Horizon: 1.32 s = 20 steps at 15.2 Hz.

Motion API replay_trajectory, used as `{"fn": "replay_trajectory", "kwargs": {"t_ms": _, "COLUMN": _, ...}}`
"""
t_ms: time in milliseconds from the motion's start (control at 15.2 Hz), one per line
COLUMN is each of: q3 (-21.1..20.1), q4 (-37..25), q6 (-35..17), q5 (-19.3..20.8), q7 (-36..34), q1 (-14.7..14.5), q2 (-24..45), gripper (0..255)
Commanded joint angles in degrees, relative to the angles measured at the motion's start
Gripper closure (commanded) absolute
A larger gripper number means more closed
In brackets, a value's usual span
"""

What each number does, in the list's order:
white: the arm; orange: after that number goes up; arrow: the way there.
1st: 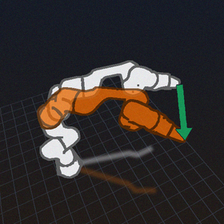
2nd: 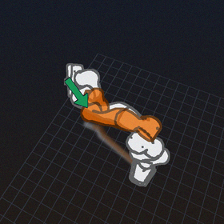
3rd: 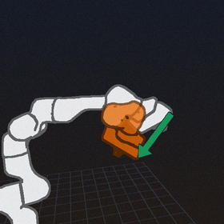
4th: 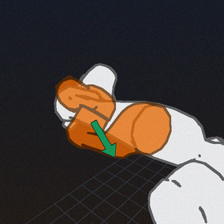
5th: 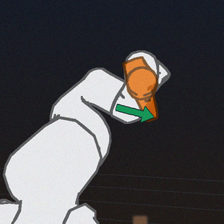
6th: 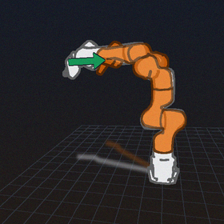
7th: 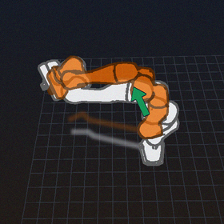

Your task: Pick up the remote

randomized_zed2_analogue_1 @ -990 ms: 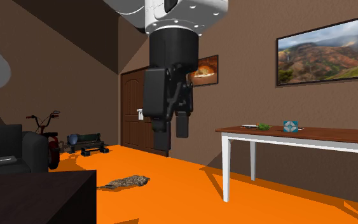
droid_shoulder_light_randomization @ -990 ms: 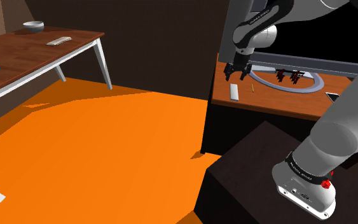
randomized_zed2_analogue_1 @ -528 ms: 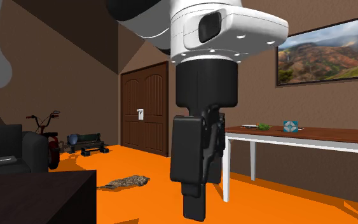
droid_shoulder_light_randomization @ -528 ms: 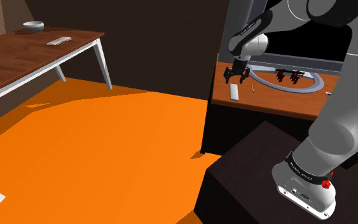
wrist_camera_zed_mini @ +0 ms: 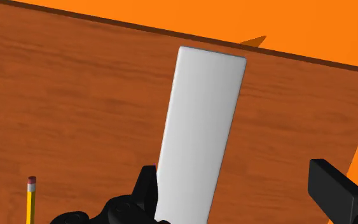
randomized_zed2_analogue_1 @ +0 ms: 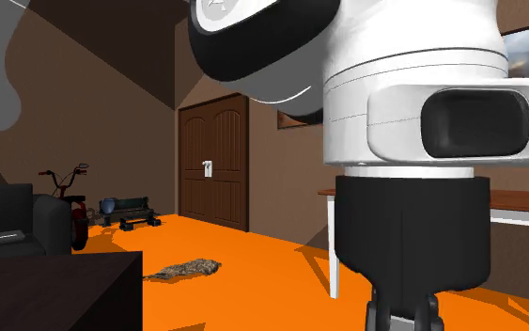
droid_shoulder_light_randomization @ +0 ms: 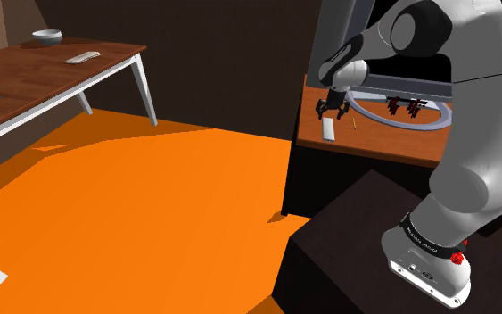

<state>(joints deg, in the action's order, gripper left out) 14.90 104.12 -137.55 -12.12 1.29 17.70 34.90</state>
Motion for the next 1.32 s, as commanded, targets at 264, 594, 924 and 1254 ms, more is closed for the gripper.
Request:
{"fn": "replay_trajectory", "kwargs": {"t_ms": 264, "q3": -0.14, "q4": -9.37, "q6": -0.22, "q5": -1.6, "q7": -0.54, "q1": 3.17, "q2": 9.56, "gripper": 0}}
{"fn": "replay_trajectory", "kwargs": {"t_ms": 594, "q3": -0.83, "q4": -10.3, "q6": -2.28, "q5": -2.23, "q7": -0.24, "q1": 3.7, "q2": 12.54, "gripper": 0}}
{"fn": "replay_trajectory", "kwargs": {"t_ms": 924, "q3": -1.05, "q4": -10.74, "q6": -2.85, "q5": -2.41, "q7": -0.14, "q1": 3.89, "q2": 13.54, "gripper": 255}}
{"fn": "replay_trajectory", "kwargs": {"t_ms": 1254, "q3": -1.06, "q4": -10.86, "q6": -2.83, "q5": -2.42, "q7": -0.16, "q1": 3.9, "q2": 13.64, "gripper": 255}}
